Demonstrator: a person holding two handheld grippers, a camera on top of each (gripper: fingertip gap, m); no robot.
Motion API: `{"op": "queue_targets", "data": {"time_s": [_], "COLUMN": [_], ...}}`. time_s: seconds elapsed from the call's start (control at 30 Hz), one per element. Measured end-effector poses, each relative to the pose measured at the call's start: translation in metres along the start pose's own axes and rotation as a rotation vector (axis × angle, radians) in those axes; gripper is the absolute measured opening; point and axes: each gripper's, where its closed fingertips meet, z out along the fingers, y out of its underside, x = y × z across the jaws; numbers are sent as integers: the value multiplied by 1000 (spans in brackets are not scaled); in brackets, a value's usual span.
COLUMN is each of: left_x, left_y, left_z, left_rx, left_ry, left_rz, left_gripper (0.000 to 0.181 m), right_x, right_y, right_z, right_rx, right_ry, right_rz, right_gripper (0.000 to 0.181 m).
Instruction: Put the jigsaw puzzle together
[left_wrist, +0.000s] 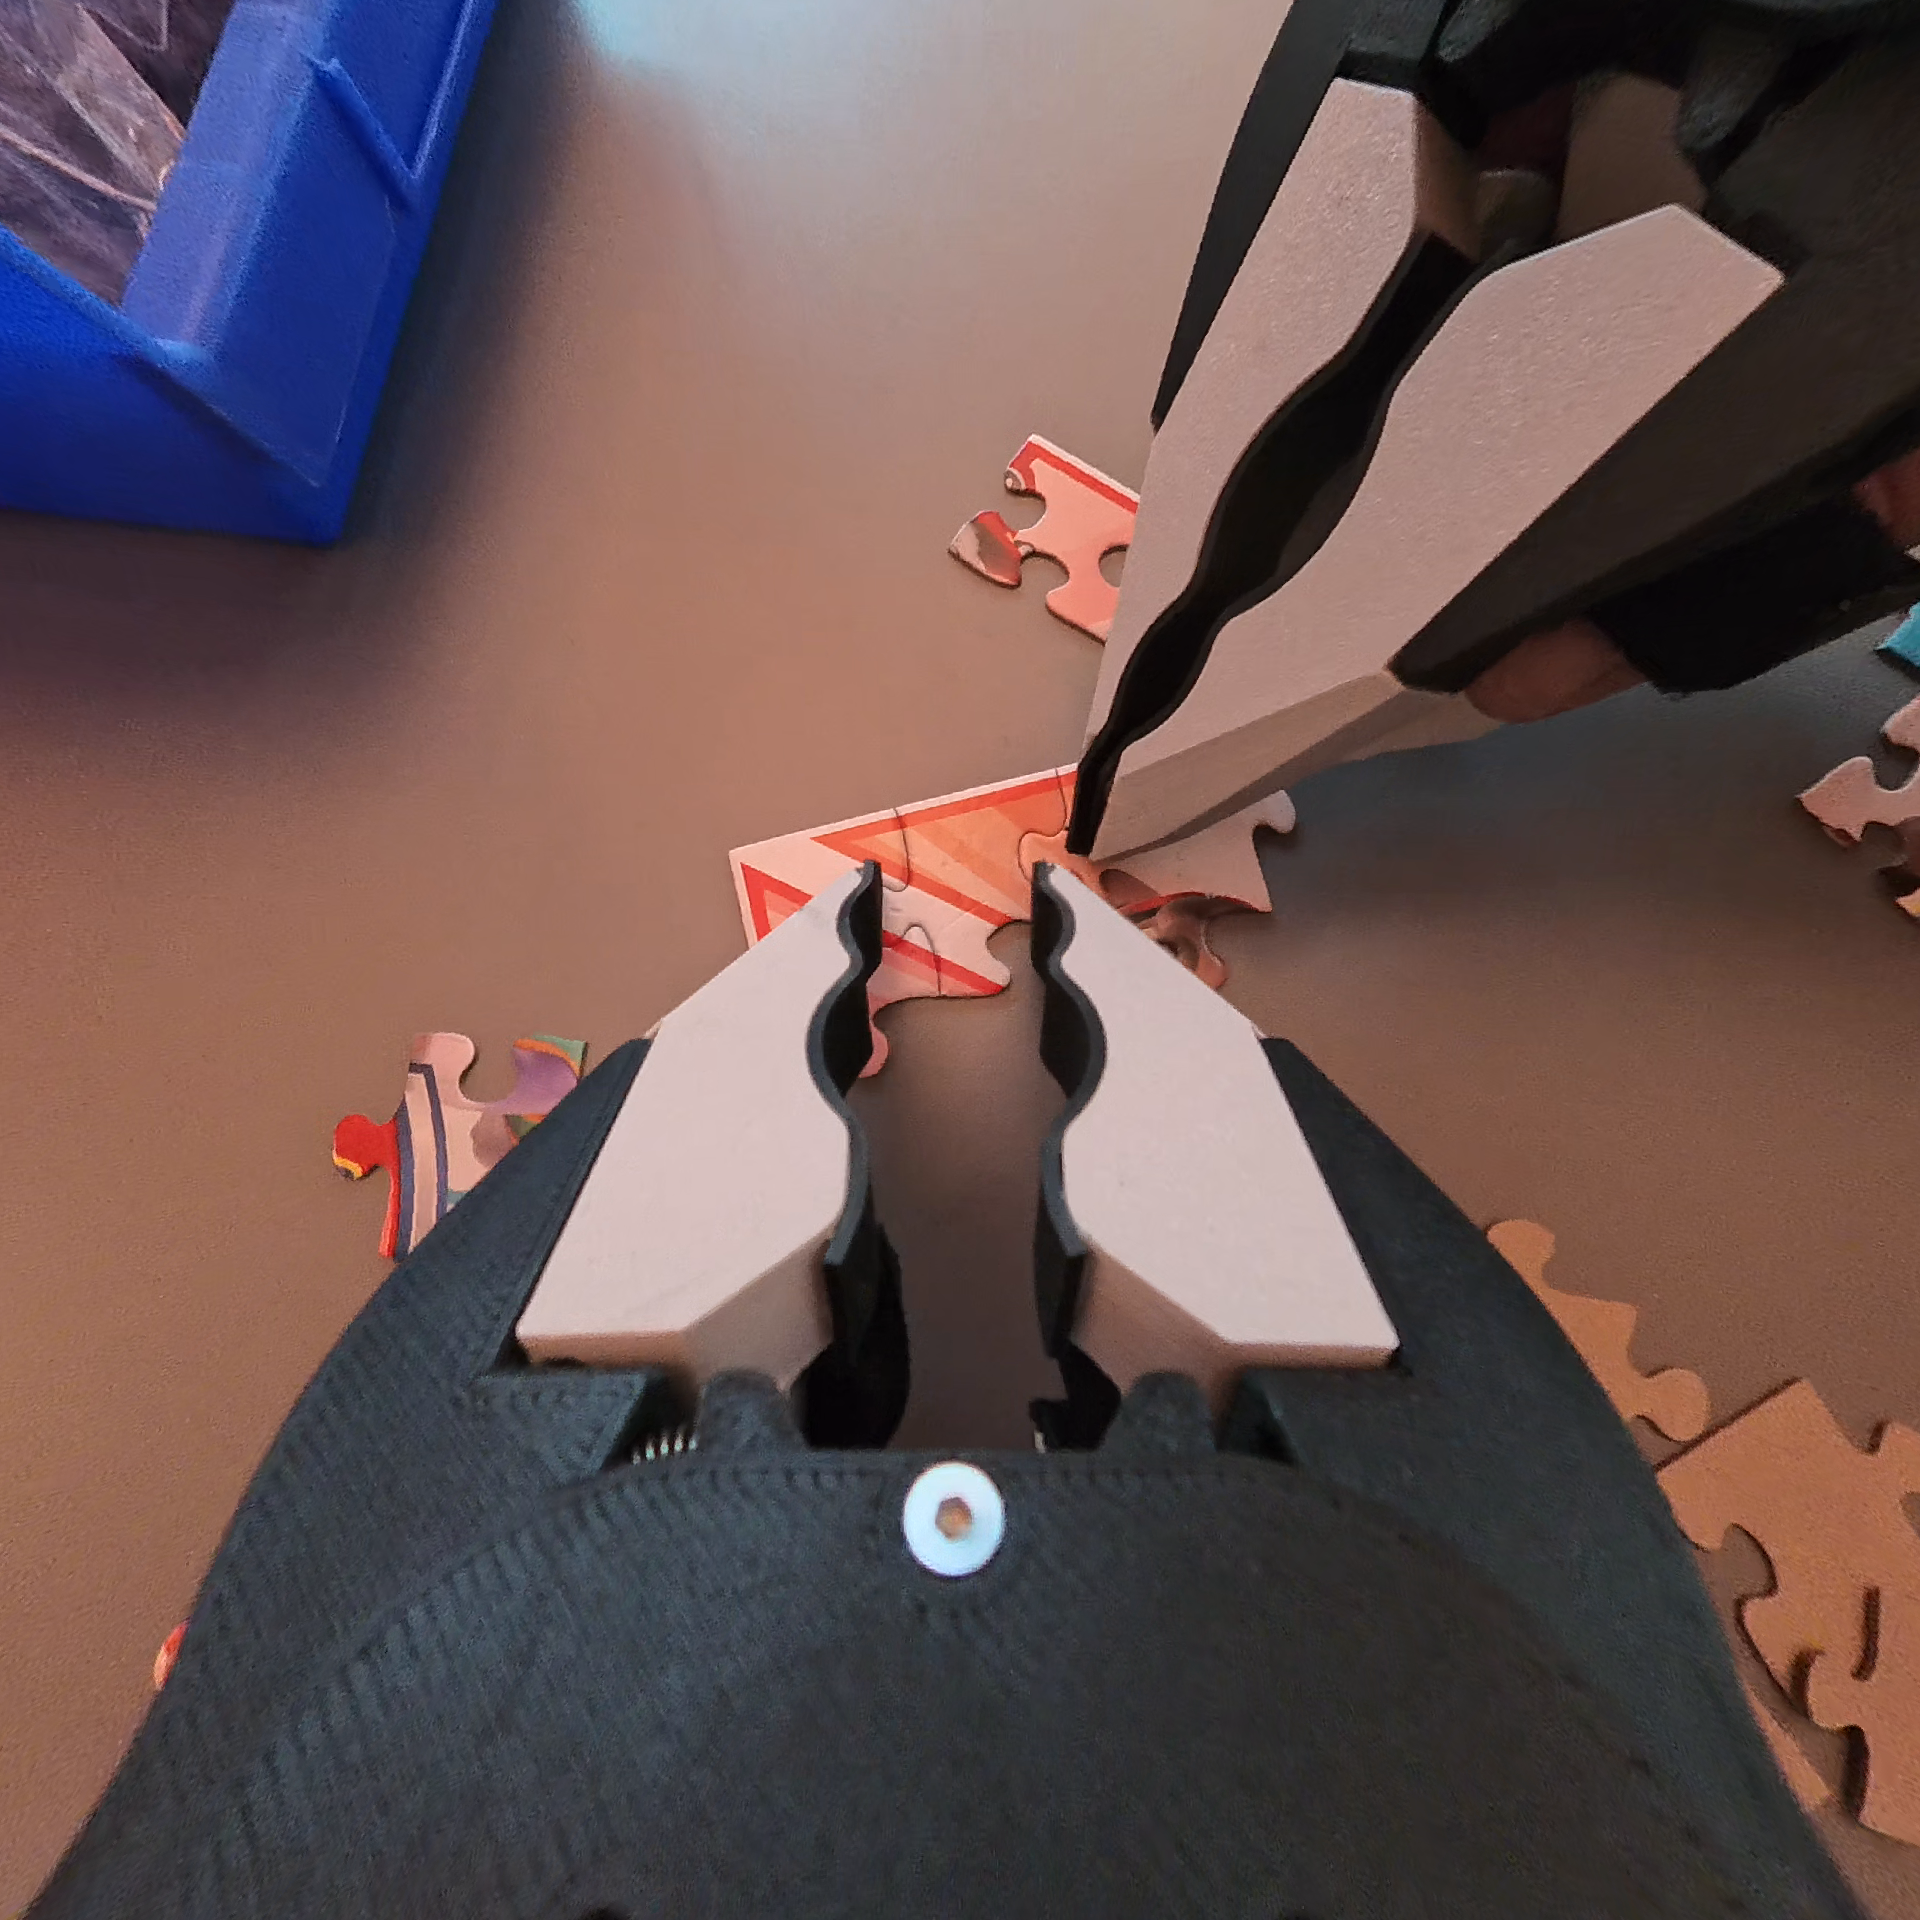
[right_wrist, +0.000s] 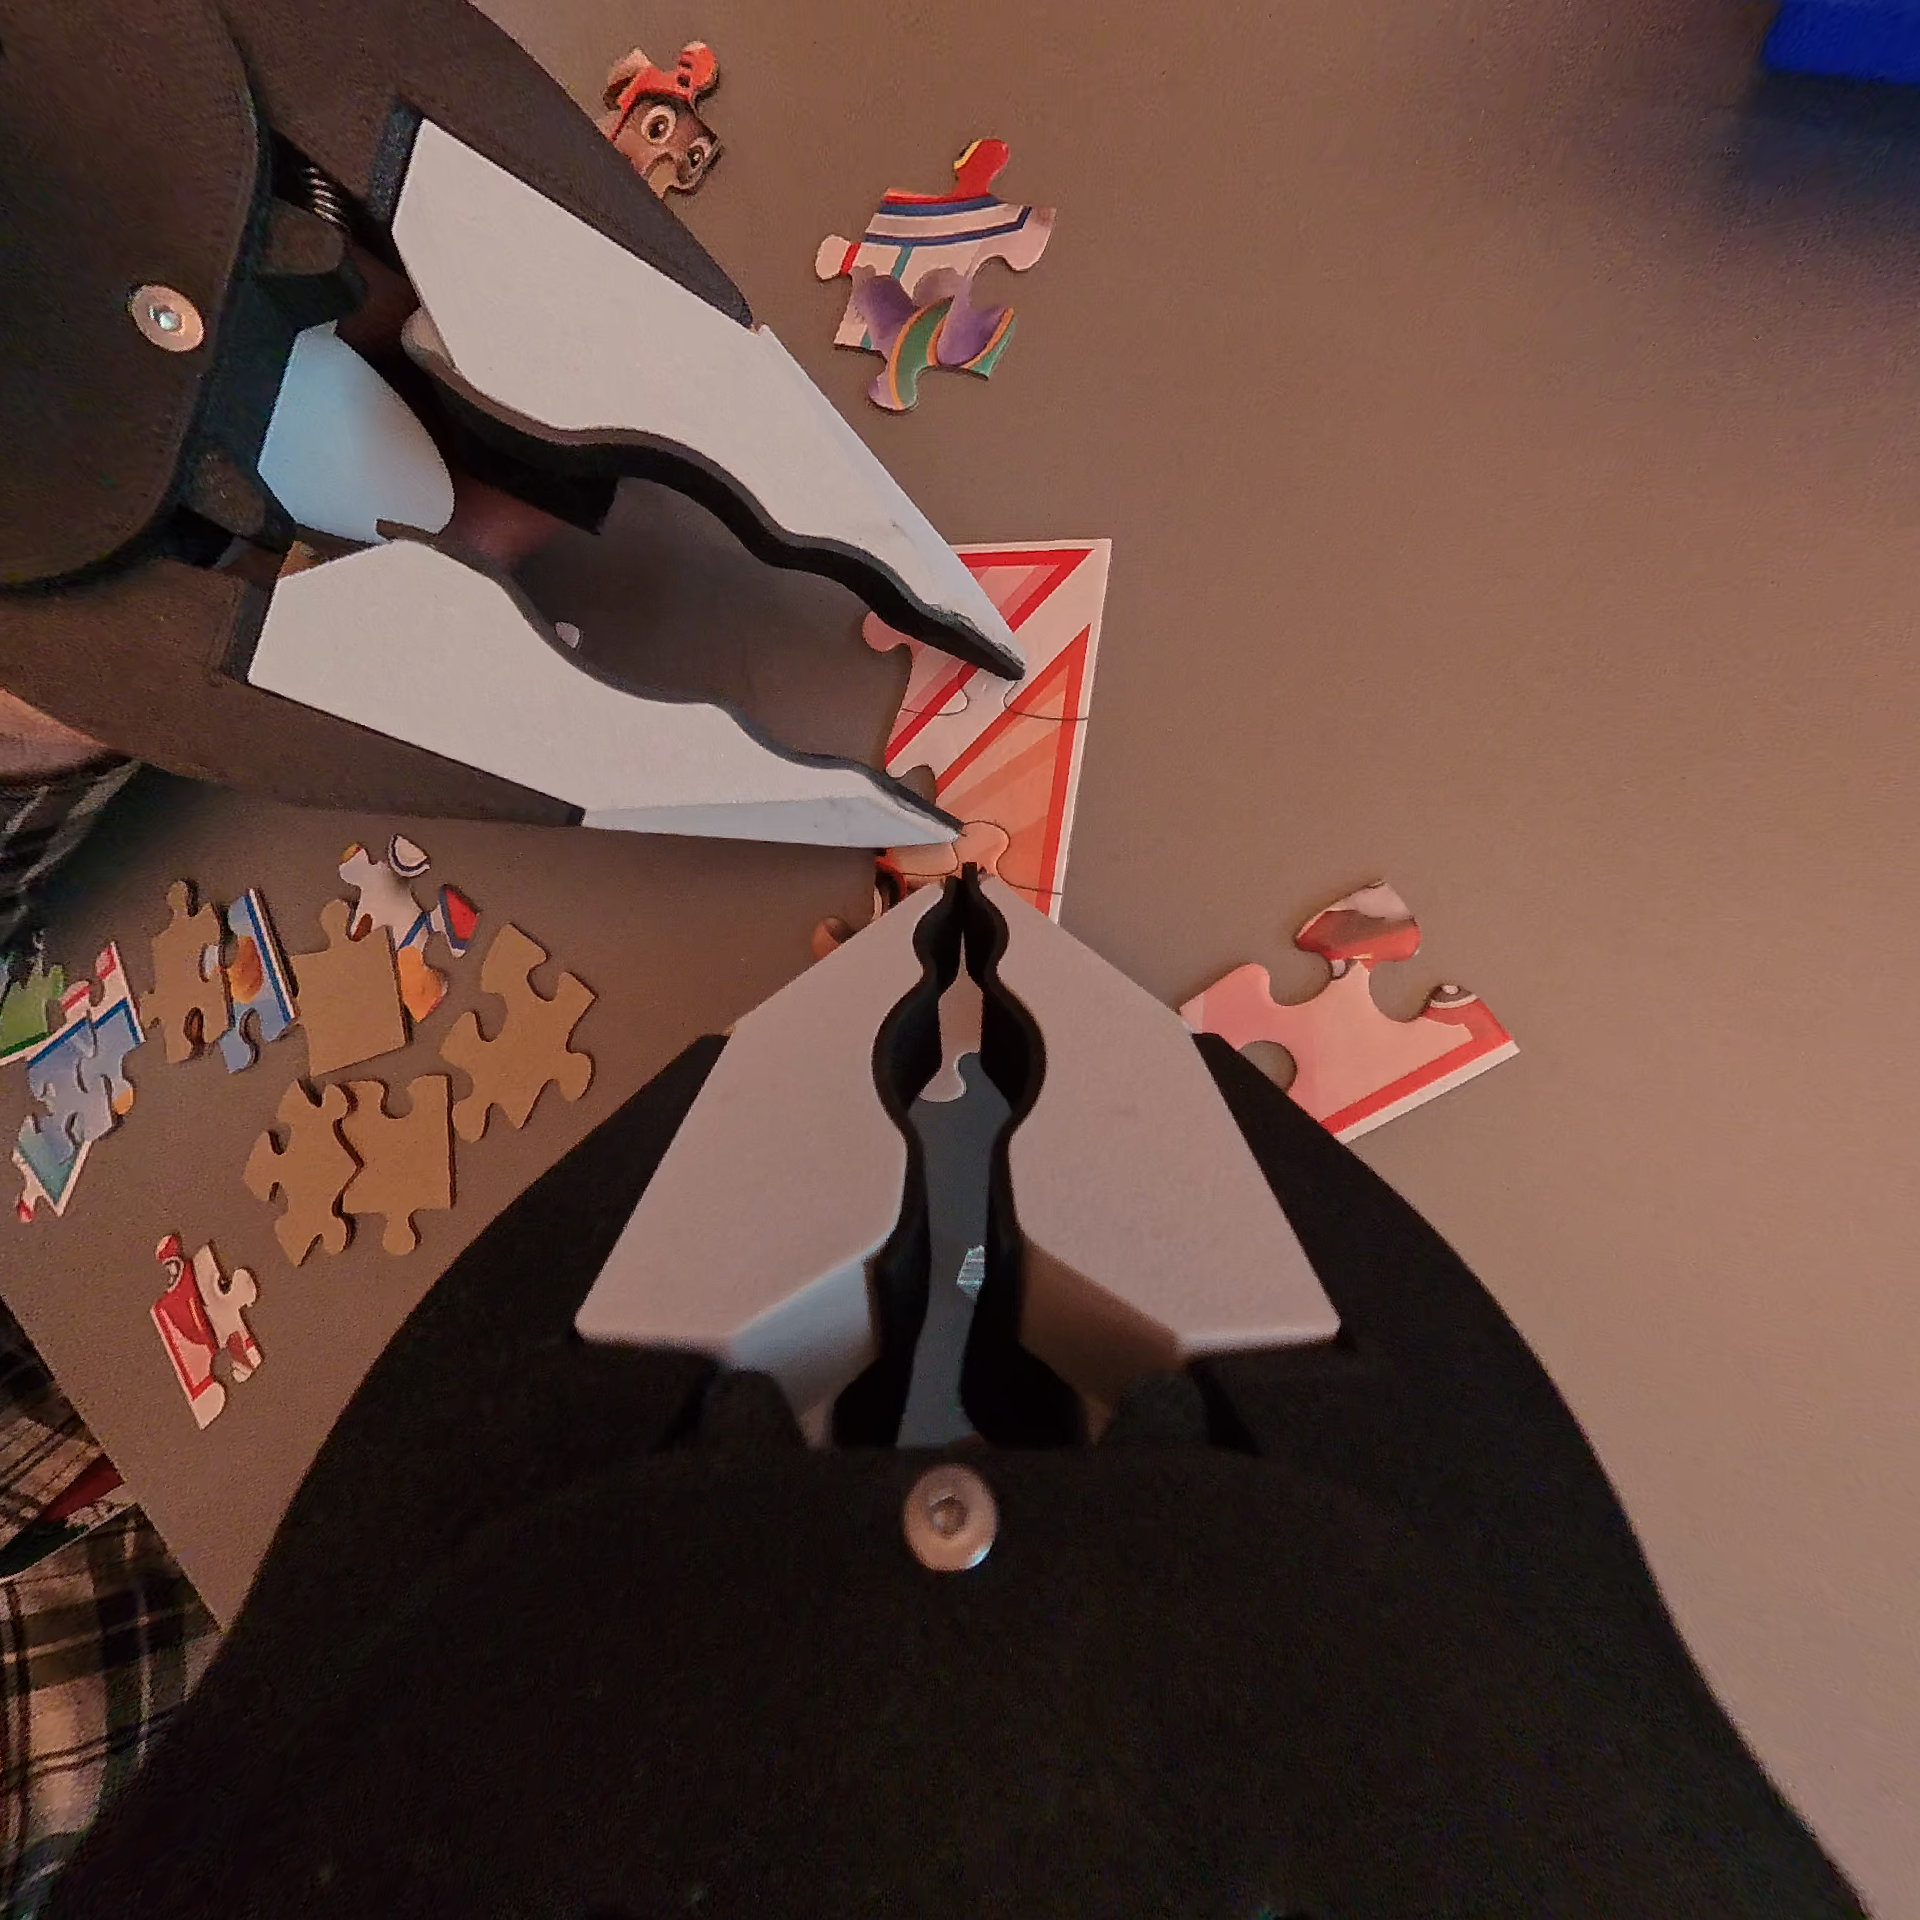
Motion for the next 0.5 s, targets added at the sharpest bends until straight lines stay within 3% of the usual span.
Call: {"op": "queue_targets", "data": {"time_s": [0.23, 0.4, 0.5], "left_x": [-4, -8, -9], "left_y": [1, 3, 4], "left_z": [-1, -2, -3], "left_rx": [-7, -19, -38], "left_ry": [-25, -45, -65], "left_rz": [12, 20, 24], "left_gripper": [30, 29, 29], "right_x": [14, 12, 3], "right_y": [-16, 6, 3], "right_z": [-29, -14, -15], "right_rx": [155, 18, 35], "right_ry": [17, 0, -39], "right_rz": [43, 23, -4], "right_gripper": [0, 0, 0]}}
